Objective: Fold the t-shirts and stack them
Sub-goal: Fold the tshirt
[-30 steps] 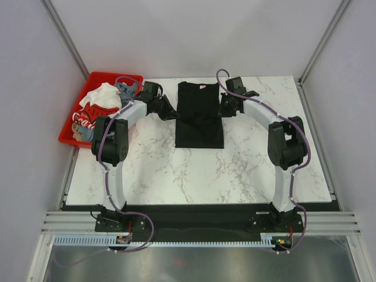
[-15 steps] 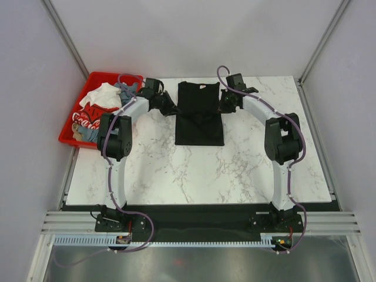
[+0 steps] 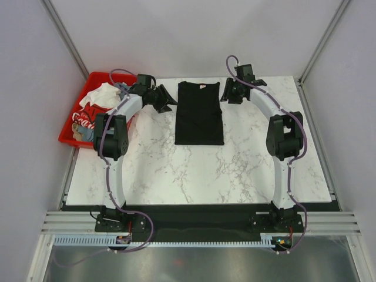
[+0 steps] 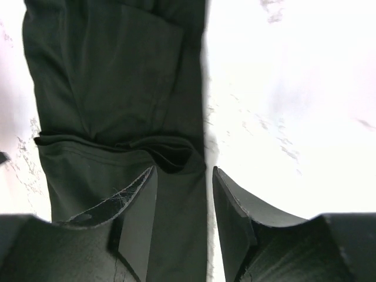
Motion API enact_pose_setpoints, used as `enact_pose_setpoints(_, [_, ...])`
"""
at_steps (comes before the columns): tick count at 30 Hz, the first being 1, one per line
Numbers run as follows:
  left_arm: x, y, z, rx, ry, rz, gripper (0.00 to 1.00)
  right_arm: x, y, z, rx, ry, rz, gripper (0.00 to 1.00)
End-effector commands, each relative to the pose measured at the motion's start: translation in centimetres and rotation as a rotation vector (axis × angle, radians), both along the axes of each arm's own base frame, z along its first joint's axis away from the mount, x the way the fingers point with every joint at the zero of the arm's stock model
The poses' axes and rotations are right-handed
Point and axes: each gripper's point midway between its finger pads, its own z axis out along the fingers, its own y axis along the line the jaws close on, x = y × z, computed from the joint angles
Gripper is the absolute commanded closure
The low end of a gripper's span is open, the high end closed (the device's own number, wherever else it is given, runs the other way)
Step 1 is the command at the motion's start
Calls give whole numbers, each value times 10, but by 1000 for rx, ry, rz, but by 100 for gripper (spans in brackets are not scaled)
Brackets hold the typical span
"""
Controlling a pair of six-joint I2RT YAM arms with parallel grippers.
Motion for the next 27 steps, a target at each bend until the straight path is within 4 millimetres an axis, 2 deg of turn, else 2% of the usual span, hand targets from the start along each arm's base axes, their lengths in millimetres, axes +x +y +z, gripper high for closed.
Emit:
enact_pose_setpoints(1, [-12, 6, 62, 16, -142, -42, 43, -14, -9, 47, -8, -47, 35, 49])
enact_pose_setpoints(2, [-19, 6, 59, 21, -133, -47, 43, -28, -6, 38, 6, -5, 67, 50])
enact_pose_setpoints(3, [-29, 3, 63, 20, -135, -60, 43, -38, -6, 44, 10, -7, 91, 50])
enact_pose_setpoints(4, [-46, 3, 45, 19, -78, -73, 44, -46, -6, 43, 14, 6, 103, 51])
enact_pose_setpoints(5, [-56, -2, 39, 21, -60, -87, 45, -63, -7, 25, 10, 59, 111, 53])
enact_pose_setpoints(6, [-72, -2, 29, 33, -30, -99, 45, -72, -6, 33, 13, 47, 132, 53])
enact_pose_setpoints(8, [-93, -5, 14, 70, 2, -110, 46, -94, -9, 24, 16, 81, 154, 56])
enact_pose_setpoints(10, [-106, -11, 7, 80, 17, -135, 46, -108, -9, 17, 22, 104, 171, 57])
enact_pose_setpoints(11, [-111, -12, 5, 89, 22, -145, 46, -120, -11, 5, 23, 139, 175, 56])
enact_pose_setpoints(12, [-120, -15, -4, 105, 39, -156, 47, -123, -9, 7, 30, 125, 182, 56])
enact_pose_setpoints(14, [-127, -15, -9, 139, 40, -156, 47, -139, -7, -8, 50, 163, 201, 53])
enact_pose_setpoints(16, [-134, -10, -20, 177, 60, -142, 47, -144, -3, -11, 67, 165, 219, 52])
enact_pose_setpoints(17, [-135, -8, -23, 187, 66, -134, 47, -152, -1, -19, 74, 186, 233, 52])
enact_pose_setpoints(19, [-140, -8, -31, 205, 81, -136, 47, -156, 7, -21, 108, 179, 261, 52])
enact_pose_setpoints(23, [-148, -7, -48, 222, 118, -147, 47, -171, 13, -42, 102, 222, 280, 51])
enact_pose_setpoints(27, [-152, -9, -56, 230, 129, -172, 47, -180, 22, -53, 120, 241, 300, 51])
